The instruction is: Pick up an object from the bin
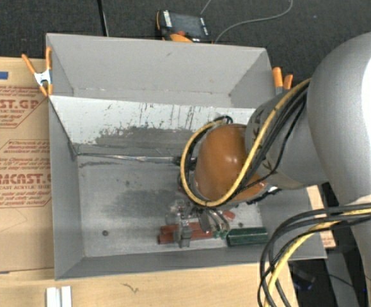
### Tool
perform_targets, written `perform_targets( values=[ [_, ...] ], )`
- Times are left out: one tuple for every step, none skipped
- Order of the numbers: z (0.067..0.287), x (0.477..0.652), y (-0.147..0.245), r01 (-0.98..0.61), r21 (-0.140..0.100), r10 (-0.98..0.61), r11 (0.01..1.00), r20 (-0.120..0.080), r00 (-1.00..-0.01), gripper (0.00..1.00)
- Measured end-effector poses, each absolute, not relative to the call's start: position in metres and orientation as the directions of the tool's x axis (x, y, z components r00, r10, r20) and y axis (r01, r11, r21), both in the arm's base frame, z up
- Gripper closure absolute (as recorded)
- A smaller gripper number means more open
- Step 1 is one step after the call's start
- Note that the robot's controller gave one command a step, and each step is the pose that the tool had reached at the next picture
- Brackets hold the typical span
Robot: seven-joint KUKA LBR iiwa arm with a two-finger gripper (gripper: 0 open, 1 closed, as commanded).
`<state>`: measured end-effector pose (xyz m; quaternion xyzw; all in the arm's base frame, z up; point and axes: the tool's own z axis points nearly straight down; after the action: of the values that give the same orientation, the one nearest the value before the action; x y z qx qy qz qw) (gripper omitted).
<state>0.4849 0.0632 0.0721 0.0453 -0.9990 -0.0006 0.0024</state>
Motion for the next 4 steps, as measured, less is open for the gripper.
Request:
perform_targets(
  values=[
    [0.073, 0.499, 0.077, -0.497, 0.000, -0.497, 0.868, 0.004, -0.868, 1.00],
    [0.209, 0.536, 0.094, -0.443, -0.003, -0.443, 0.896, -0.010, -0.896, 1.00],
    [0.204, 0.534, 0.093, -0.443, 0.001, -0.443, 0.897, -0.003, -0.897, 0.00],
    [0.137, 0.508, 0.046, -0.486, 0.003, -0.486, 0.874, 0.007, -0.874, 0.00]
  ],
)
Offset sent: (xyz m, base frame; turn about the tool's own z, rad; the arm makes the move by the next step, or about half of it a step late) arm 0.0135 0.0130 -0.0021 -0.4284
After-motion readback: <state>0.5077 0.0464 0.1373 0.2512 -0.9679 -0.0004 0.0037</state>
